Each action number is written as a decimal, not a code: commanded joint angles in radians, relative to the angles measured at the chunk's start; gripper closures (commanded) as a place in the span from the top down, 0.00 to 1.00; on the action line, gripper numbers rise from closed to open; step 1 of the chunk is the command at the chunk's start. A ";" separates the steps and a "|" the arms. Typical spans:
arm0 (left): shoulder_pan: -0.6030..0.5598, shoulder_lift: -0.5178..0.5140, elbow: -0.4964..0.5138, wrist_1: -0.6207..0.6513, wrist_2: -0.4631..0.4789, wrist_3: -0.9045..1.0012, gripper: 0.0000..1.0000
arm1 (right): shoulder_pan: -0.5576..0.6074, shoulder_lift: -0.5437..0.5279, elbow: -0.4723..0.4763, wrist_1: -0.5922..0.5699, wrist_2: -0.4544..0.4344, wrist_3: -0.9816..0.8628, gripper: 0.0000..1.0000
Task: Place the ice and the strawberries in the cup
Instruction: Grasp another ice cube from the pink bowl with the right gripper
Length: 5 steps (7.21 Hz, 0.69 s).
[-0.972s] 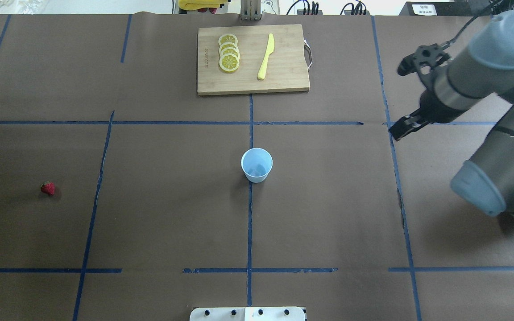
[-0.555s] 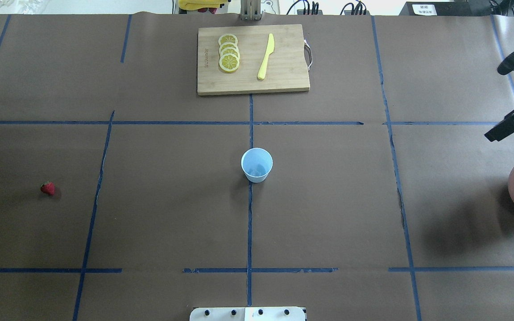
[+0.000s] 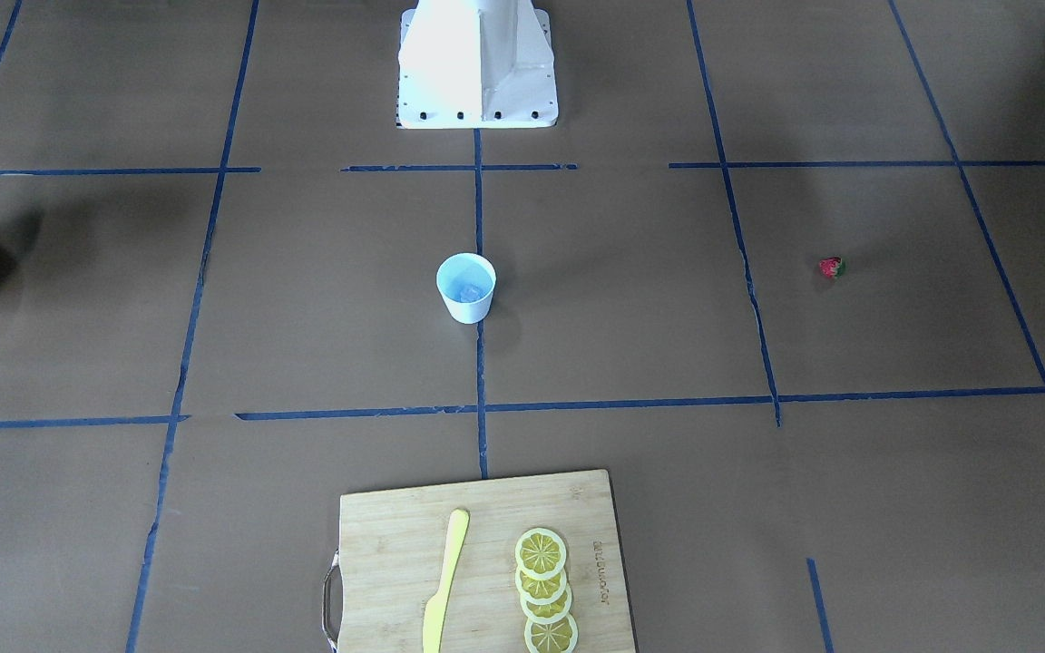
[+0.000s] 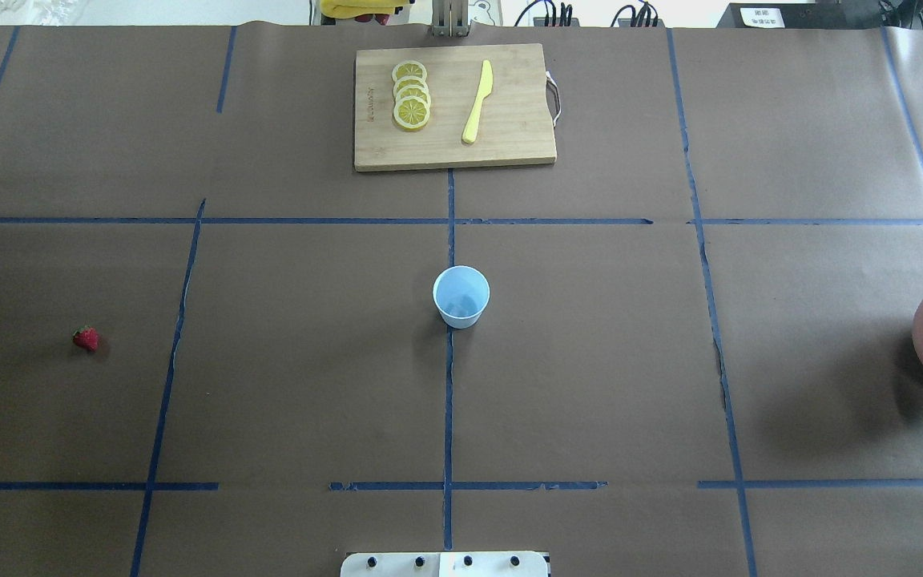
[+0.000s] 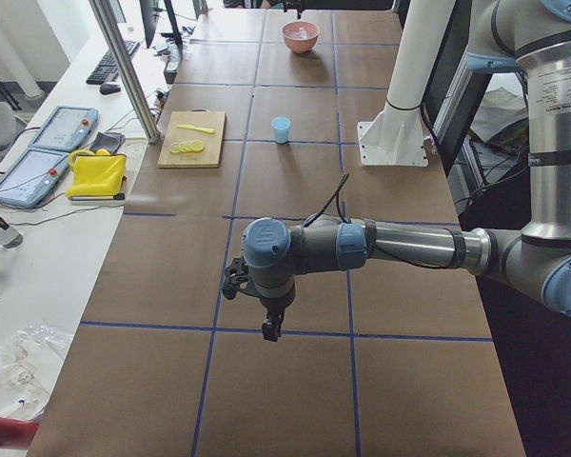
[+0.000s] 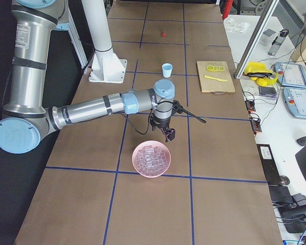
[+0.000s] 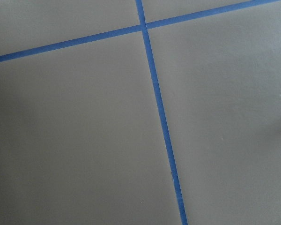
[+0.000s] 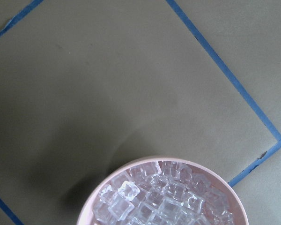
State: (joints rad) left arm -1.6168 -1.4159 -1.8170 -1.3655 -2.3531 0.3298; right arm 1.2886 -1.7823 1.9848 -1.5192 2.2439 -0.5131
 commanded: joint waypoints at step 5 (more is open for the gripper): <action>0.000 0.000 0.002 0.002 0.000 0.000 1.00 | -0.081 -0.117 -0.106 0.298 -0.026 -0.173 0.90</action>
State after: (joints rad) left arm -1.6168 -1.4159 -1.8158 -1.3638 -2.3531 0.3298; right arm 1.2432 -1.8947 1.8835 -1.2247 2.2291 -0.6724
